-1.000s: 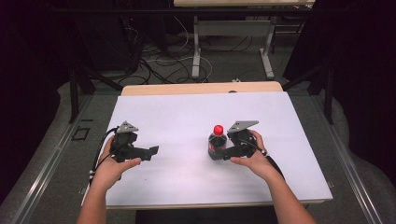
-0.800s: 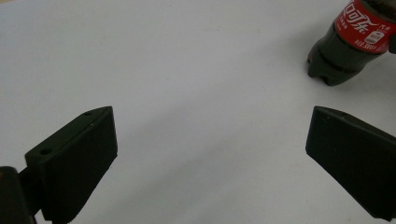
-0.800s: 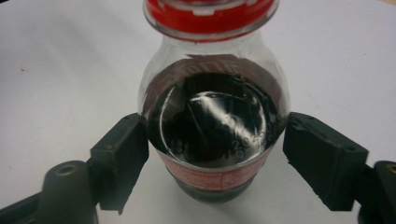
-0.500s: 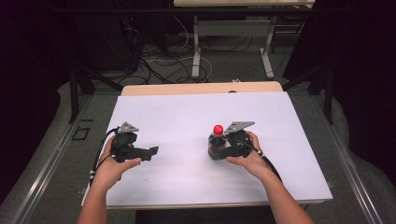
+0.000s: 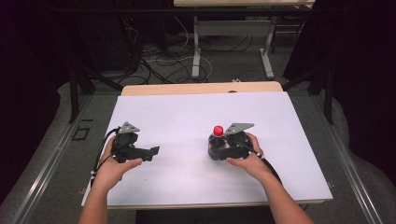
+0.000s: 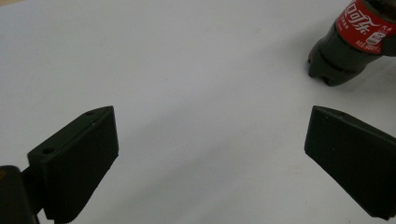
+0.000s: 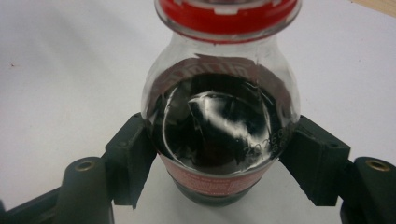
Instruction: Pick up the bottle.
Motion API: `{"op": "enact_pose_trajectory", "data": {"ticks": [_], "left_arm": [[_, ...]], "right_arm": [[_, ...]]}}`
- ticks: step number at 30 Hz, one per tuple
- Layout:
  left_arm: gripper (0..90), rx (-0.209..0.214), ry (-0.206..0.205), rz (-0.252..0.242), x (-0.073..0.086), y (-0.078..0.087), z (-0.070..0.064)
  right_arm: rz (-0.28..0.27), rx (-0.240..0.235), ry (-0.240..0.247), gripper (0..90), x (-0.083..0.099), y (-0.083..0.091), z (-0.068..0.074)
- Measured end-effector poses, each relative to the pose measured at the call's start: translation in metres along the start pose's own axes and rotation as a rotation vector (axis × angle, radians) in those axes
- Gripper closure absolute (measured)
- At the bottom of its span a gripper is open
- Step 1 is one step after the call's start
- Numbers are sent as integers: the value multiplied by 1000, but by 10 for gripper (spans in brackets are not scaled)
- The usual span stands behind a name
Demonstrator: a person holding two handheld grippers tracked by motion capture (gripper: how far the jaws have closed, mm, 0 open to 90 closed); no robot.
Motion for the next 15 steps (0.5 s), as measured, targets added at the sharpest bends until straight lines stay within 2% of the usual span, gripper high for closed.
{"op": "enact_pose_trajectory", "data": {"ticks": [3, 4, 5, 8, 9, 10, 14, 15], "left_arm": [[33, 4, 8, -9, -1, 0, -2], [35, 7, -4, -12, -1, 1, -2], [35, 14, 20, -12, -2, 1, -4], [37, 18, 20, -18, -3, 2, -6], [38, 26, 13, -24, -3, 2, -7], [38, 26, 13, -24, -3, 2, -7], [40, 31, 7, -30, -5, 4, -9], [45, 45, -2, -28, -5, 6, -11]], "right_arm": [[4, 2, 10, 303, 0, 1, 0], [26, -11, -1, 305, 0, 2, 2], [17, -11, -5, 305, 0, 2, 3], [16, -17, 20, 305, -1, 1, 6], [37, -24, 15, 305, -1, 3, 7], [14, -24, 24, 305, -2, 2, 7], [-2, -30, 25, 305, -3, 4, 11], [-4, -31, 27, 305, -4, 5, 13]]}}
Point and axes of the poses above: each handheld gripper's, and its own axes: y roughly backward along the jaws, x roughly out of its underside, z roughly to its left, the point moved 5 cm from there along -y, roughly forward along the jaws, and after that the axes turned 14 degrees about -x, right-handed, at the moved point
